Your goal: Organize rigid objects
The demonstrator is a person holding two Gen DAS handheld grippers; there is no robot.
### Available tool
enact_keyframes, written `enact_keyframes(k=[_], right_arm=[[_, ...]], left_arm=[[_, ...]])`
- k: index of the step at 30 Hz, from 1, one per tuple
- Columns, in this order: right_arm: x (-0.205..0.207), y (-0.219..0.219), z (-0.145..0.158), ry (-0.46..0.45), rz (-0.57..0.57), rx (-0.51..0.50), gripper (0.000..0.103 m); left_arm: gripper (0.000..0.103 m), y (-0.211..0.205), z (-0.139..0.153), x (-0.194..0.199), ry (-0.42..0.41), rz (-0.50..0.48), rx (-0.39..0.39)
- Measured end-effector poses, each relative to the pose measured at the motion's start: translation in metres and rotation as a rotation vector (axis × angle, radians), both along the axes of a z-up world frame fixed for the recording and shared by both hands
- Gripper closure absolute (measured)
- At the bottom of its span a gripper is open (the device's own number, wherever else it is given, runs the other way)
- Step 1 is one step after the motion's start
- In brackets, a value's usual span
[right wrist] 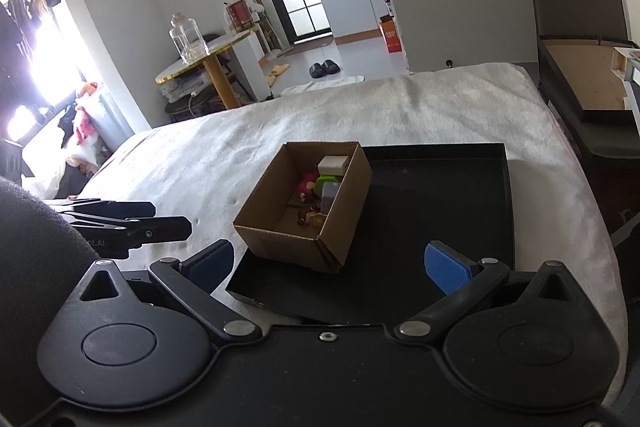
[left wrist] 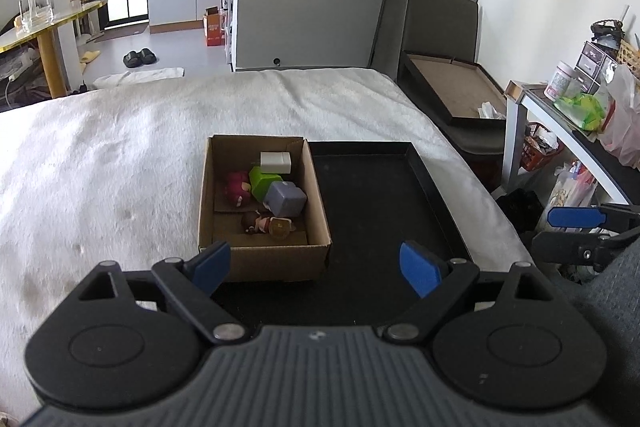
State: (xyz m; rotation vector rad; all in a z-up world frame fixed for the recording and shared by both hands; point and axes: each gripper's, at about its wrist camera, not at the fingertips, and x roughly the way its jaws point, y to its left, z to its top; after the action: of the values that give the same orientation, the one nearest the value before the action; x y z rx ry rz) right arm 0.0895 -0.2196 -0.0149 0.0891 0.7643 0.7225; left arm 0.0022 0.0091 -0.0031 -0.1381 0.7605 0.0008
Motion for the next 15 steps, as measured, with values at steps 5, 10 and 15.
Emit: enact_keyframes(k=[5,10,15], right_arm=[[0.0008,0.0043,0.0008,0.008,0.004,-0.023,0.000],[0.0008,0.0055,-0.0004,0.017,0.006,-0.028,0.000],[0.0024,0.0064,-0.0012,0.024,0.007,-0.027,0.000]], left_arm=[[0.012,-0.0006,-0.0009,0.0012,0.009,-0.003,-0.006],[0.012,-0.0003,-0.0015,0.0019,0.011,-0.004,-0.009],[0.012,-0.0004,-0.0018,0.0022,0.012,-0.003,-0.007]])
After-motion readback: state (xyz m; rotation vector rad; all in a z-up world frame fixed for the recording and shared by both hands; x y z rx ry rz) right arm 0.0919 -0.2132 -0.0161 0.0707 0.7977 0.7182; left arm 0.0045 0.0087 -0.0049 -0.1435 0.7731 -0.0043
